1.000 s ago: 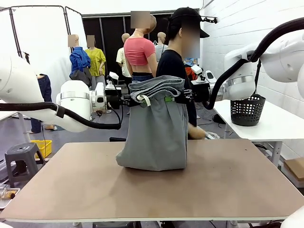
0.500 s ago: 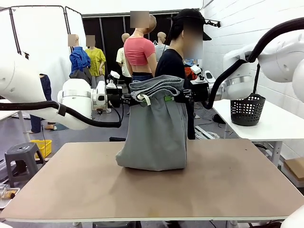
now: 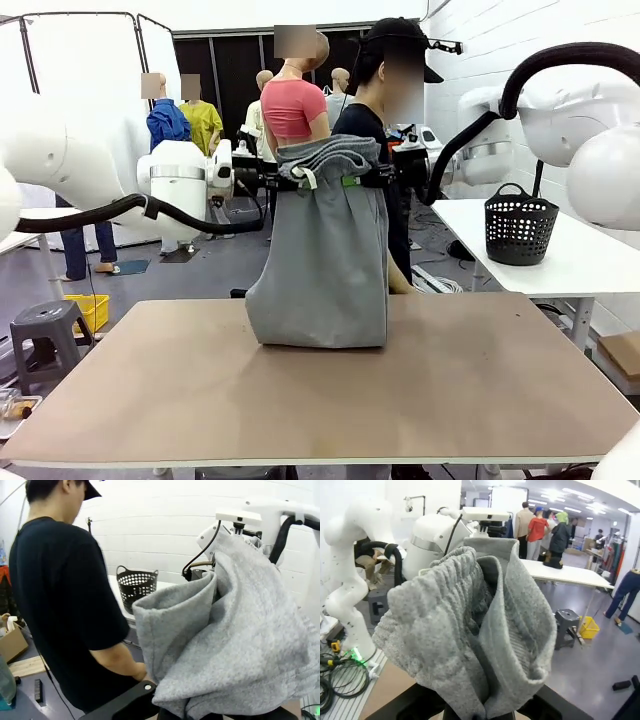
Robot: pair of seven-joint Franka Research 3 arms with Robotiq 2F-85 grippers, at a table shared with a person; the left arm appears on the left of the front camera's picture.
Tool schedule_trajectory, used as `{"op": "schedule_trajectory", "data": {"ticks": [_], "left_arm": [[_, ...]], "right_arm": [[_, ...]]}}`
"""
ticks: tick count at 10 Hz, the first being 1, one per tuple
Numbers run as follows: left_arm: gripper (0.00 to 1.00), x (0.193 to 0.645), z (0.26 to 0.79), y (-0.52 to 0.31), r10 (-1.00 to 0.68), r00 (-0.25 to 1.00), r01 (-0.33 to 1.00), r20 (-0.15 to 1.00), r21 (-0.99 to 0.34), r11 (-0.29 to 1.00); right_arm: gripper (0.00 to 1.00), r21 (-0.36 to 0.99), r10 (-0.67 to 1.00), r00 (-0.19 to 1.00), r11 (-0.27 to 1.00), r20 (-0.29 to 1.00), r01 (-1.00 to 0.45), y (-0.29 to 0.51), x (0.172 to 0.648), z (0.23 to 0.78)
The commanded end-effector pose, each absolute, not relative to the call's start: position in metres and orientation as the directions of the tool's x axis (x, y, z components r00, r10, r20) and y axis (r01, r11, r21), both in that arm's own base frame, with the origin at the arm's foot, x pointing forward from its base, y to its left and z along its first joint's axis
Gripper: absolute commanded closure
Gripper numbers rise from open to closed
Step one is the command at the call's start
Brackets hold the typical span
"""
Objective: Fold the training pants.
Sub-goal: Fold the Training pants in half.
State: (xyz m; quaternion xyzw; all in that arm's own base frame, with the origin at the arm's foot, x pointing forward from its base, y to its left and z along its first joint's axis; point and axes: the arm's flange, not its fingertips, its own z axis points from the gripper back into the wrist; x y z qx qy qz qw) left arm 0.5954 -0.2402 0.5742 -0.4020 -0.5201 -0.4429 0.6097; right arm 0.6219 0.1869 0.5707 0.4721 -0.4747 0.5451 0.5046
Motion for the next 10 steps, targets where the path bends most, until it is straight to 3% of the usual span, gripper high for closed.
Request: {"op": "schedule_trajectory", "data": {"ticks": [1,4,6,10], "left_arm": [[1.00,0.630,0.599,-0.253,-0.133,0.034,0.953,0.991,0.008,0.302],[1.00,0.652,0.615,-0.260,-0.111,-0.092,0.933,0.990,0.124,0.338],[1.00,0.653,0.623,-0.266,-0.102,-0.117,0.934,0.988,0.145,0.328],[1.00,0.651,0.568,-0.250,-0.079,0.003,0.952,0.997,0.021,0.304]], "right_arm": [[1.00,-0.069,0.140,-0.072,-0.025,0.988,-0.997,0.200,0.659,0.588],[1.00,-0.212,0.125,-0.203,0.061,0.971,-0.975,0.199,0.677,0.602],[1.00,-0.234,0.124,-0.226,0.056,0.966,-0.971,0.197,0.678,0.615],[1.00,-0.150,0.172,-0.148,-0.005,0.974,-0.989,0.198,0.662,0.565]]}}
